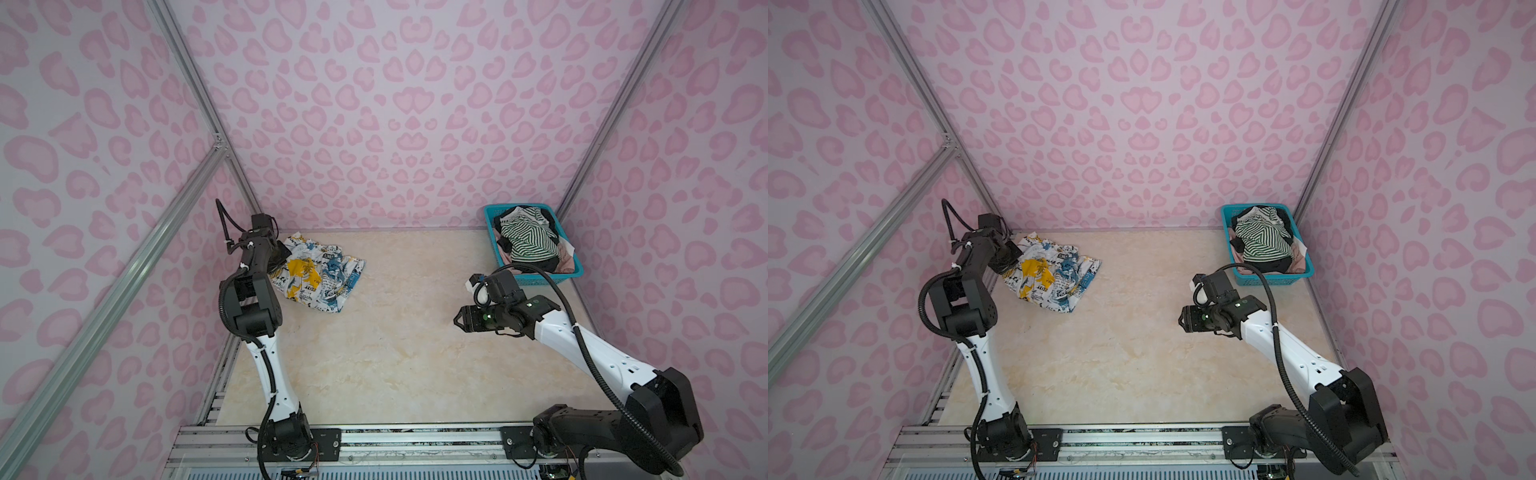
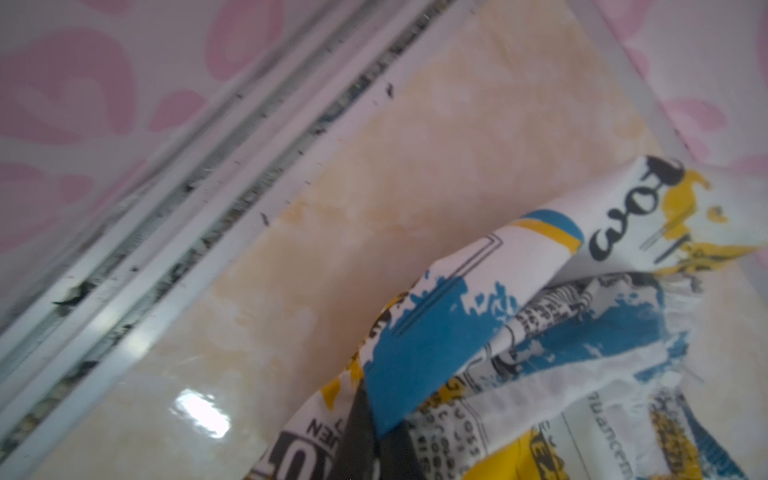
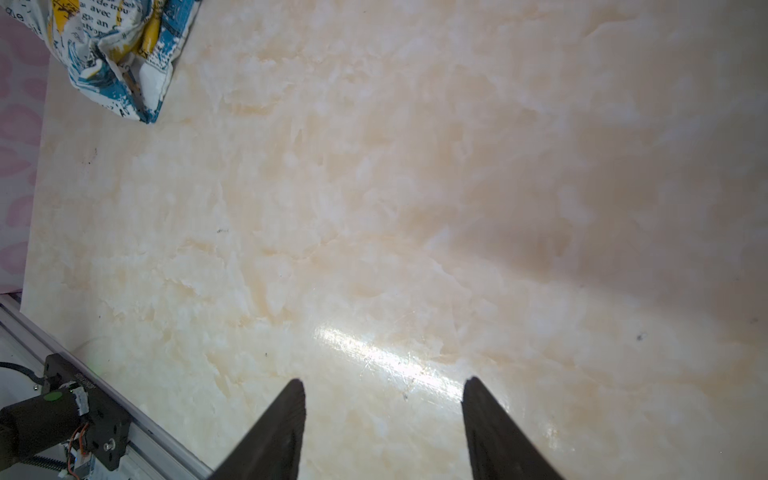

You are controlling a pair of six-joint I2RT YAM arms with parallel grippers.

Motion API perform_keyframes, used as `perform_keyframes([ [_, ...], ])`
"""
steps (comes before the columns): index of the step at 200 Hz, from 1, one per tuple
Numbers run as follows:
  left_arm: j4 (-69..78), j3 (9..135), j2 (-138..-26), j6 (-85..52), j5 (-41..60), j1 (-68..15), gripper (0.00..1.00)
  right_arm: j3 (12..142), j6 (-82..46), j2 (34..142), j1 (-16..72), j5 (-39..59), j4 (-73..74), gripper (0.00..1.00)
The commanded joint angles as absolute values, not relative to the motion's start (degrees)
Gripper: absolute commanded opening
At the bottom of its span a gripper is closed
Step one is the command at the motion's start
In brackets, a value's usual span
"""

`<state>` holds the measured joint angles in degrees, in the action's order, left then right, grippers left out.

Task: Fold and stack the mixed laundry pile

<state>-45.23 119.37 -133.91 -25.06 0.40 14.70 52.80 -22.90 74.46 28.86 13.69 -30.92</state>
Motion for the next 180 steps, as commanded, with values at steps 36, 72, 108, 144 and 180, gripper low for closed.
perform_keyframes([
  [36,-48.8,117.9,-129.4,-19.8,-2.7,11.9,0.69,54.4,-23.3,77.8,29.0,15.7,-29.1,0.61],
  [72,-48.9,113.5,-122.8,-17.9,-10.1,9.5,0.70,54.2,-22.9,77.7,29.2,16.1,-28.6,0.61],
  [108,-50.3,110.3,-117.8,-17.1,-21.4,9.2,0.71,52.6,-22.5,76.3,29.3,16.0,-28.6,0.61],
  [144,-52.5,109.2,-115.0,-16.4,-20.2,8.9,0.70,51.7,-22.6,76.0,29.2,16.3,-27.8,0.61],
  [180,-49.0,99.3,-109.5,-16.2,-6.0,8.6,0.65,51.8,-23.0,76.3,29.2,16.8,-26.9,0.61],
])
